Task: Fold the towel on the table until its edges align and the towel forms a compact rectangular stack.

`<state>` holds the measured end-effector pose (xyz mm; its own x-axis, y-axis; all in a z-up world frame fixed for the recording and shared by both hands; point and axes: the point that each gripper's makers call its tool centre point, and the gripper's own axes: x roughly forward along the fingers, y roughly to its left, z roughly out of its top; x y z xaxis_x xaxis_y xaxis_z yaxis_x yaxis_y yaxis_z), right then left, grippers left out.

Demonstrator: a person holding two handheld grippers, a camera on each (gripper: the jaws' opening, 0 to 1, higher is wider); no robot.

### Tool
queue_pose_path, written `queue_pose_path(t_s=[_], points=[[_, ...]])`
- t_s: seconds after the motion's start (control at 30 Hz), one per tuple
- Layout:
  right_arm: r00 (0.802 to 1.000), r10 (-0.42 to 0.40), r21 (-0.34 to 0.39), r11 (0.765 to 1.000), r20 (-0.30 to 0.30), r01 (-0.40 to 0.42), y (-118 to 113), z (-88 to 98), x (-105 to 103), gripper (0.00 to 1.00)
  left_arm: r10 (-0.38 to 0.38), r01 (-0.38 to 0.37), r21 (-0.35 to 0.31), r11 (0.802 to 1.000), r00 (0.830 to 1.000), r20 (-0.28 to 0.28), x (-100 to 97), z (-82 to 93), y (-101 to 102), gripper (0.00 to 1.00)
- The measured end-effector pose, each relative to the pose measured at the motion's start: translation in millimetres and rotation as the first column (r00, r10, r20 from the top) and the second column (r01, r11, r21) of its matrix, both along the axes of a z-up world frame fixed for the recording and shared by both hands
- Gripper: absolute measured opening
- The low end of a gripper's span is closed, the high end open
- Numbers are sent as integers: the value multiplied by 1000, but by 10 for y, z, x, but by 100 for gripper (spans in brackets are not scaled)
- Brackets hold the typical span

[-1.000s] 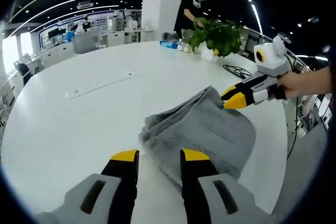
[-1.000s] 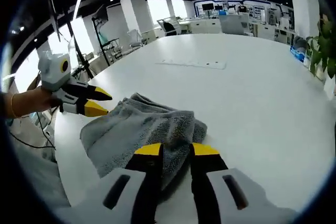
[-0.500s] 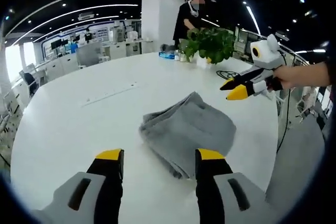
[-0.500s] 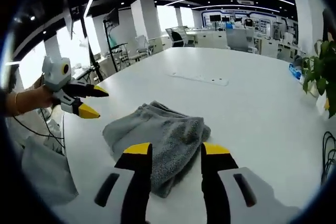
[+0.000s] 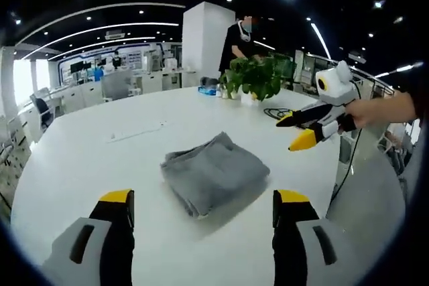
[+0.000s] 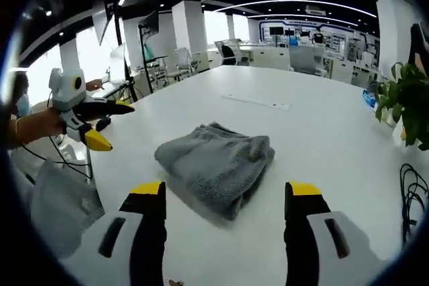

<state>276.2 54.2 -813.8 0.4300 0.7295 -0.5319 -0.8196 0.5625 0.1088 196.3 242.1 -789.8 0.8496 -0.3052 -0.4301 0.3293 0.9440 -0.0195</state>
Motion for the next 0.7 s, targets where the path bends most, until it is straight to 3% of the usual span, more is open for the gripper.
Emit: queue_pose_path(t_s=[0.3, 0.7], points=[[999, -3, 2, 1000, -45, 3, -139, -158, -412, 73, -14, 15, 27, 1000, 1000, -26, -271, -32, -110, 93], [999, -22, 19, 1000, -46, 23, -234, -119, -573, 74, 1, -1, -1, 1000, 999, -54, -371, -105, -108, 94]])
